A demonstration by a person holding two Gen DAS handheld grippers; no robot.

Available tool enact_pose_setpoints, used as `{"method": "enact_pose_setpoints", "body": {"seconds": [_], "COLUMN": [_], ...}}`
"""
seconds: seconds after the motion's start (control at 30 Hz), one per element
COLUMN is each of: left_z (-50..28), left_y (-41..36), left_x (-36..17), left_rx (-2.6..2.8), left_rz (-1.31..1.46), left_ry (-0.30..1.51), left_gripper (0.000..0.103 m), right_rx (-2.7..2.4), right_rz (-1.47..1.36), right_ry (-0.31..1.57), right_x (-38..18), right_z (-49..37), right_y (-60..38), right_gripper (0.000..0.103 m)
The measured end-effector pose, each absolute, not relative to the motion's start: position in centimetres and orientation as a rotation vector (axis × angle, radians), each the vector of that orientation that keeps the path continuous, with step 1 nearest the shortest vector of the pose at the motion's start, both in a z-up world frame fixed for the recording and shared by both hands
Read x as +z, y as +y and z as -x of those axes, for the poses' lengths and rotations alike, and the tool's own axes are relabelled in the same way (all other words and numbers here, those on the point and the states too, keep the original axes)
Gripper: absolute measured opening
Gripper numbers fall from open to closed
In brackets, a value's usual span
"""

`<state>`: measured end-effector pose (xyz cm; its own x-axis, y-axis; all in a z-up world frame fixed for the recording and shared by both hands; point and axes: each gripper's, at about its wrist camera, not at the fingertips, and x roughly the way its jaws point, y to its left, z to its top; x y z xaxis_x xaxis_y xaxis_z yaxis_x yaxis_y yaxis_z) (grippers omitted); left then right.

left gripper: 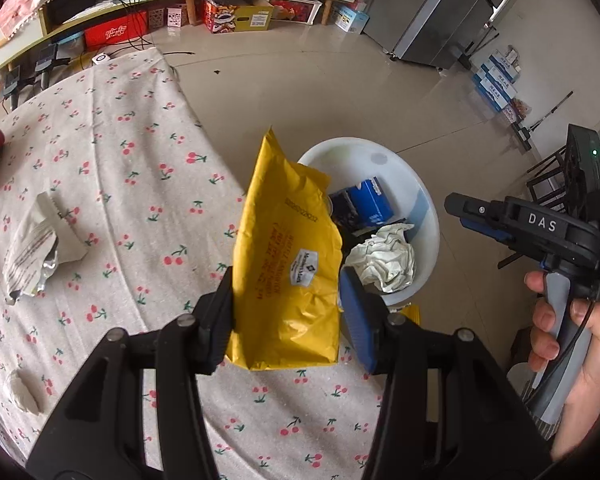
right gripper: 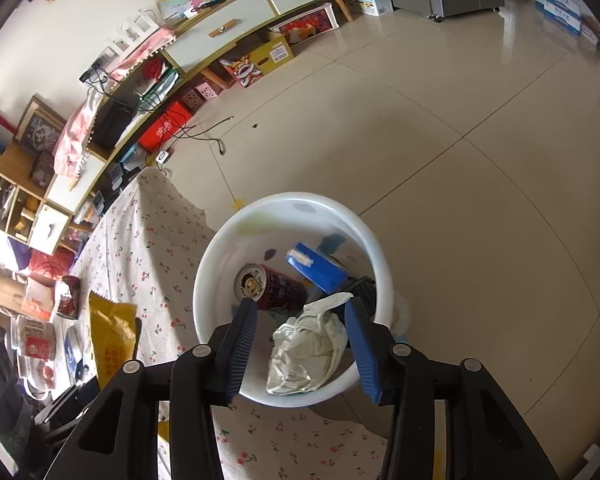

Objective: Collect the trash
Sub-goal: 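Lower the left tool into the bin and open it to drop the packet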

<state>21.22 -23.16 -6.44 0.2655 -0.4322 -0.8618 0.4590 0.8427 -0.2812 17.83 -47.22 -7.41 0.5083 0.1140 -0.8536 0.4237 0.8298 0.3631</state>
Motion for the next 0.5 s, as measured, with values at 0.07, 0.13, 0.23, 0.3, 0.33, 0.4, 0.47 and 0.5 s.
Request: {"method": "enact_pose_setpoints", "body": {"seconds": [0.07,0.13,0.23,0.3,0.33,0.4,0.47,0.5], "left_z": [-21.3,-21.3,-21.6,-21.8,-21.9,-22.0,-22.1,-22.2], "left_y": [-24.2,-25.3,-26.6,-27.3,-27.7,-28.3,-29.0,-29.1], "left_x": [-6.6,-6.8,-7.2,-7.4,-7.5,-7.8,-8.0,-8.1], "left_rx": [-0.616,-0.628,-0.642,-0.65,-0.653,-0.657,-0.662,-0.665], "left_rz": [-0.045,-0.064,-0.079,-0.09,-0.097,-0.109,-0.119,-0.123], "left_ry": [1.158,1.161,1.163,1.163,1.163,1.163,1.16,1.157], "left_gripper": [0.052,0.052,0.052,0.052,0.052,0.052,0.052,0.052], "right_rx": [-0.207,-0.221,-0.242,-0.249,-0.254,-0.268,-0.282,-0.289], "right_rz": [-0.595,-0.59,-0.568,-0.558,-0.552,-0.537,-0.525,-0.52], "right_ry": [1.028,1.024,1.025,1.029,1.03,1.033,1.036,1.037], "right_x": [-7.2,-7.0,-7.0,-7.0,-7.1,-7.1,-7.1,-7.0], "right_z": [-17.4,-16.8,-16.2,-15.8,-15.6,-15.2,-14.8,-14.6], "right_y": [-47.7,-48.2,-48.7,-48.9,-49.1,-49.5,-49.9,-50.1], "right_gripper": [0.049,0.051,0.054,0.055,0.055,0.057,0.058,0.059]}}
